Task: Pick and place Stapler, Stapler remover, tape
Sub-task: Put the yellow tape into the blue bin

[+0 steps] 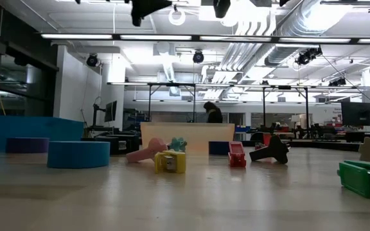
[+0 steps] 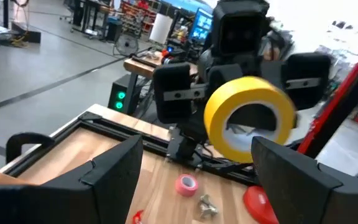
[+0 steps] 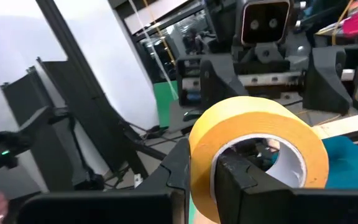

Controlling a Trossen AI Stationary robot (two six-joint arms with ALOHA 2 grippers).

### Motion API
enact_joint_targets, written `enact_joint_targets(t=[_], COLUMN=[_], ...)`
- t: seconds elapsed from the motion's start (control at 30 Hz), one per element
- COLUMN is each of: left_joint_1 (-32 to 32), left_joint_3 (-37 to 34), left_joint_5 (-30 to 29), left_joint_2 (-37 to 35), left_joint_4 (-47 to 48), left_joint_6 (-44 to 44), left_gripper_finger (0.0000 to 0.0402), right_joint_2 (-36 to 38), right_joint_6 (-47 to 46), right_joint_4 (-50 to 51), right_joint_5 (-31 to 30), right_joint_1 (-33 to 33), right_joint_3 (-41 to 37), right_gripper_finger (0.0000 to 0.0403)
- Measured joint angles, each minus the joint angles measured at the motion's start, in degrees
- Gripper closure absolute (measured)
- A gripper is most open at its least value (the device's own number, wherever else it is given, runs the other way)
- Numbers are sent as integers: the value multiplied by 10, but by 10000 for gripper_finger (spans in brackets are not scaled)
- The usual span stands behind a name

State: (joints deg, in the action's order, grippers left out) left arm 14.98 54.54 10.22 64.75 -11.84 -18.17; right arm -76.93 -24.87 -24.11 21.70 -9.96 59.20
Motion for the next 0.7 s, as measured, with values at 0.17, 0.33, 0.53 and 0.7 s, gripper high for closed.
enact_joint_targets(t=[0.17,0.33,0.53,0.7], left_joint_1=[0,0,0,0], left_joint_3=[15,27,43,55], left_joint_5=[-6,-7,-8,-8], left_joint_2=[31,51,58,57], left_joint_4=[-9,-18,-18,-16], left_joint_6=[8,14,34,45], left_gripper_finger=[106,106,106,106], right_joint_2=[0,0,0,0], right_joint_6=[12,23,28,28], right_joint_4=[-2,-2,2,3], right_joint_5=[-21,-42,-48,-47], right_joint_1=[0,0,0,0], right_joint_3=[0,0,0,0], right_gripper_finger=[373,373,373,373])
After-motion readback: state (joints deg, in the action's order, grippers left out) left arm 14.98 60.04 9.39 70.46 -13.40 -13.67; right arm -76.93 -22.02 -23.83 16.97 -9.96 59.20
